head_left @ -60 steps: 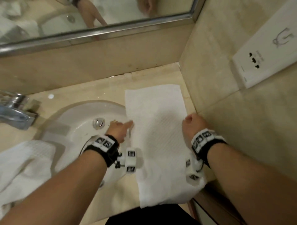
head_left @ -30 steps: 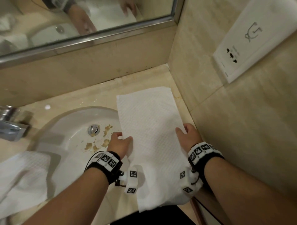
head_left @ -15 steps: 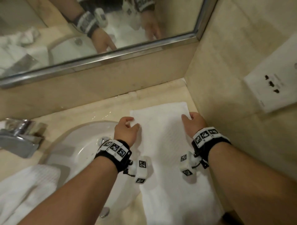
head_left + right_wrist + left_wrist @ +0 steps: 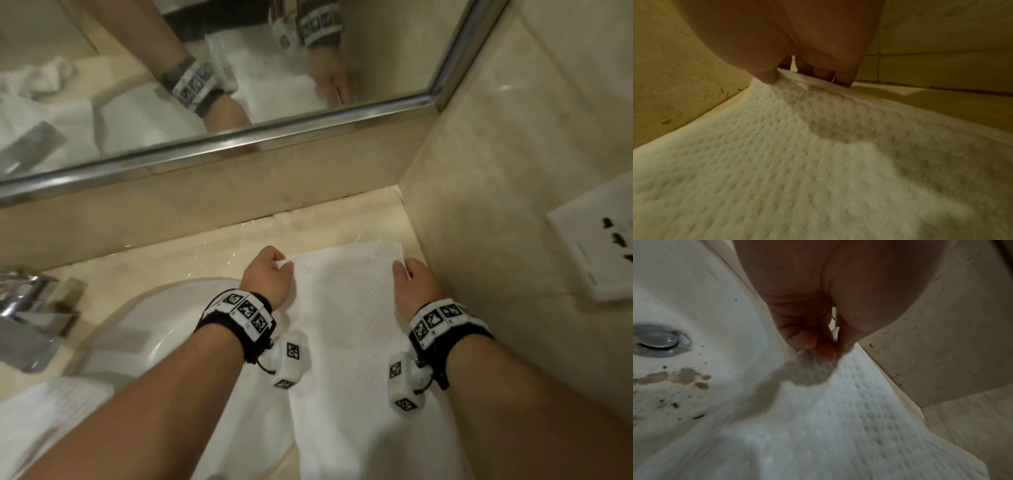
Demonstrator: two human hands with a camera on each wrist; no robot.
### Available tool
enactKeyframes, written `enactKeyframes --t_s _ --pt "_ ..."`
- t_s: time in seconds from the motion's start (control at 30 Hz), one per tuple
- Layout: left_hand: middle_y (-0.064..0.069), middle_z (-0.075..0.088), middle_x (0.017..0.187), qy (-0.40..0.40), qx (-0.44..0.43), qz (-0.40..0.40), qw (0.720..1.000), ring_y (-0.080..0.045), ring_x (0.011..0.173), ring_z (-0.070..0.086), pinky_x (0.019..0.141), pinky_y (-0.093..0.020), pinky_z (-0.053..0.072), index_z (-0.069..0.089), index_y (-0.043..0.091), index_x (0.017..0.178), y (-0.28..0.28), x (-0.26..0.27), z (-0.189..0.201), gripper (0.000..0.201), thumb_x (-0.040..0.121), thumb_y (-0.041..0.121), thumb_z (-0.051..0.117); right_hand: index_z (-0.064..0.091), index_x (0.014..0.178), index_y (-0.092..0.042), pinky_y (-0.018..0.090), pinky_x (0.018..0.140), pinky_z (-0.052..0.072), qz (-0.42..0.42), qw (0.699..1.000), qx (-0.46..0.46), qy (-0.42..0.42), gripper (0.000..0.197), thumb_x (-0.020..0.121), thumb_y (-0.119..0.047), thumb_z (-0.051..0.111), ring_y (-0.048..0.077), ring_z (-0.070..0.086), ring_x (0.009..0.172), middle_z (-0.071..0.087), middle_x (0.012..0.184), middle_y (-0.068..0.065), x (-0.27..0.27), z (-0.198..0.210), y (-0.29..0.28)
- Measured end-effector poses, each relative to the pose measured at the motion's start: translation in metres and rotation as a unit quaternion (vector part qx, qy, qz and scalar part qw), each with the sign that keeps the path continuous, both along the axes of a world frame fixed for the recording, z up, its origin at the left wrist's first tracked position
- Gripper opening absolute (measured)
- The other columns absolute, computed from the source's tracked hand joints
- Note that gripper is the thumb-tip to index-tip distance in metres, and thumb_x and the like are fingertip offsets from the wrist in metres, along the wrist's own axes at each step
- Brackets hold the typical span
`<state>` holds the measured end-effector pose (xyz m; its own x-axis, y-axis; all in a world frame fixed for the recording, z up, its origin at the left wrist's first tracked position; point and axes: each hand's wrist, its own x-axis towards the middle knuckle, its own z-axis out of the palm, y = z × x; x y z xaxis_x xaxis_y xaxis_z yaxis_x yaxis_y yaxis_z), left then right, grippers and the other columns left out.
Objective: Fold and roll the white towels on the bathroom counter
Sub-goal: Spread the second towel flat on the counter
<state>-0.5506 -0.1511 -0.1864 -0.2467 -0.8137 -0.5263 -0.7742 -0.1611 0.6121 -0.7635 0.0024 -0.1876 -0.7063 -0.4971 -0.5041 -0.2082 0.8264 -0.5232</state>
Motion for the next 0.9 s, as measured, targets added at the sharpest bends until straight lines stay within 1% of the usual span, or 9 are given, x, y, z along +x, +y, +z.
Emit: enactKeyframes --t_s 0.1,0.2,0.3,0.47,0.63,0.7,0.77,0.83,0.9 --pt "-0.005 0.070 0.086 -0.002 0.011 0.022 1.000 -0.024 0.080 0.067 0.066 -0.032 0.048 0.055 0.023 0.097 -0.005 0.007 -0.002 0.008 0.101 0.030 0.056 0.054 0.086 -0.011 0.031 0.069 0.042 0.000 1.000 0.012 0.018 0.039 0.105 -0.042 0.039 0.026 0.057 0.074 0.062 0.085 0.007 -0.002 -0.001 -0.002" --pt "-0.003 0.065 0.088 -0.013 0.014 0.015 1.000 -0.018 0.077 0.060 0.062 -0.029 0.040 0.056 0.018 0.101 -0.009 0.009 0.001 0.009 0.101 0.028 0.055 0.051 0.084 -0.014 0.028 0.070 0.039 0.023 0.998 0.034 0.053 0.033 0.104 -0.039 0.043 0.024 0.054 0.075 0.057 0.082 0.002 -0.003 0.001 -0.010" --pt "-0.004 0.065 0.091 -0.029 0.023 0.020 0.999 -0.022 0.083 0.059 0.068 -0.033 0.041 0.057 0.014 0.099 -0.013 0.009 0.001 0.013 0.100 0.025 0.050 0.057 0.092 -0.019 0.027 0.072 0.042 0.031 0.997 0.026 0.063 0.023 0.102 -0.039 0.051 0.020 0.055 0.078 0.059 0.084 -0.002 -0.003 0.001 -0.015" --pt "-0.012 0.070 0.089 -0.027 0.030 0.028 0.999 -0.029 0.083 0.064 0.065 -0.034 0.042 0.058 0.010 0.096 -0.013 0.017 0.002 0.025 0.096 0.030 0.044 0.066 0.091 -0.021 0.027 0.074 0.050 0.023 0.997 -0.024 0.064 0.020 0.093 -0.041 0.065 0.017 0.063 0.078 0.065 0.097 0.002 0.002 -0.010 -0.017" --pt "-0.004 0.066 0.083 -0.038 -0.017 -0.014 0.999 -0.022 0.071 0.062 0.062 -0.031 0.045 0.051 0.021 0.102 -0.009 0.022 -0.002 0.008 0.099 0.028 0.047 0.062 0.092 -0.019 0.029 0.076 0.049 0.016 0.996 0.009 0.087 0.021 0.094 -0.039 0.064 0.018 0.057 0.077 0.052 0.109 0.004 0.002 -0.008 -0.022" --pt "-0.002 0.065 0.082 -0.042 -0.042 -0.016 0.998 -0.022 0.071 0.065 0.065 -0.035 0.051 0.045 0.027 0.105 -0.005 0.027 -0.003 0.010 0.100 0.034 0.052 0.059 0.090 -0.016 0.030 0.073 0.048 0.021 0.994 0.012 0.104 0.023 0.095 -0.038 0.063 0.021 0.056 0.074 0.051 0.108 0.006 0.004 -0.007 -0.023" --pt "0.000 0.064 0.082 -0.029 -0.047 0.019 0.998 -0.024 0.071 0.067 0.068 -0.040 0.056 0.042 0.028 0.105 0.000 0.032 -0.002 0.026 0.097 0.046 0.058 0.056 0.092 -0.017 0.032 0.073 0.049 0.028 0.994 0.012 0.109 0.022 0.097 -0.038 0.059 0.024 0.056 0.077 0.049 0.104 0.005 0.007 -0.006 -0.022" --pt "0.000 0.063 0.083 -0.031 -0.014 0.070 0.997 -0.024 0.074 0.067 0.069 -0.040 0.055 0.043 0.023 0.104 0.008 0.039 0.001 0.041 0.093 0.057 0.062 0.053 0.094 -0.019 0.036 0.073 0.051 0.036 0.992 0.021 0.123 0.020 0.098 -0.038 0.055 0.026 0.056 0.081 0.051 0.099 0.004 0.008 -0.006 -0.019" --pt "0.000 0.067 0.083 -0.074 0.026 0.057 0.995 -0.023 0.078 0.067 0.069 -0.037 0.051 0.050 0.020 0.100 0.019 0.045 0.001 0.050 0.089 0.068 0.059 0.052 0.096 -0.019 0.034 0.070 0.047 0.023 0.992 0.023 0.119 0.019 0.099 -0.038 0.054 0.026 0.058 0.082 0.055 0.095 0.002 0.008 -0.007 -0.017"
